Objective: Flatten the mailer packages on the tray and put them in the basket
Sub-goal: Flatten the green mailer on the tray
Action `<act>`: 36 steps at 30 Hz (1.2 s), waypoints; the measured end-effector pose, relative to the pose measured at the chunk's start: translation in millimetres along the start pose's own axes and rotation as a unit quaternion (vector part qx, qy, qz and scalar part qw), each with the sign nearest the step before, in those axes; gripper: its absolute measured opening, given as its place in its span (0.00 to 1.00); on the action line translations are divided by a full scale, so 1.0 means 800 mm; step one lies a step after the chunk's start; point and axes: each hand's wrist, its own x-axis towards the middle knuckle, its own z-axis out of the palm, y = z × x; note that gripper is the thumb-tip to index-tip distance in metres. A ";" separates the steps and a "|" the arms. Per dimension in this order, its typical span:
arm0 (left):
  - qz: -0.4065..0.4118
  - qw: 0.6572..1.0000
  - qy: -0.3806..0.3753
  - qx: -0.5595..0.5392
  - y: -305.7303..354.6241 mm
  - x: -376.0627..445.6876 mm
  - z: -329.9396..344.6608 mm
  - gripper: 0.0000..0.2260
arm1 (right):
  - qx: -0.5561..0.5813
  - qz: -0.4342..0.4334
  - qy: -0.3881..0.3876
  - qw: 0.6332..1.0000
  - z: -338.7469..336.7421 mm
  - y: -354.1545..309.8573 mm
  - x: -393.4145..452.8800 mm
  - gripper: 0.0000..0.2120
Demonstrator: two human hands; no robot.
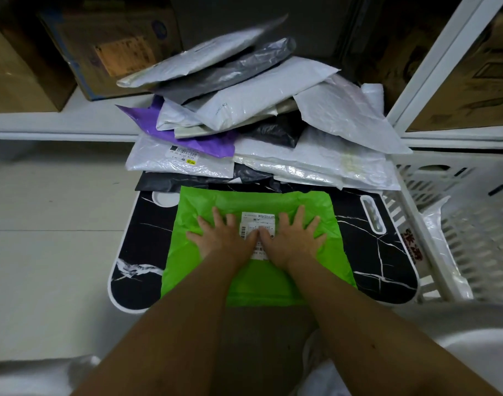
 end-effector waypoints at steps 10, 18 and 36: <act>-0.012 0.998 -0.003 0.059 0.006 0.027 -0.015 0.32 | -0.109 -0.070 0.058 0.990 -0.012 0.006 0.034 0.28; 0.091 0.995 -0.013 0.037 0.007 0.055 -0.009 0.23 | -0.096 -0.187 -0.031 0.977 -0.005 0.008 0.069 0.24; -0.043 0.989 0.126 -0.071 -0.070 0.015 0.003 0.27 | 0.093 0.105 -0.023 0.990 -0.033 0.063 0.050 0.27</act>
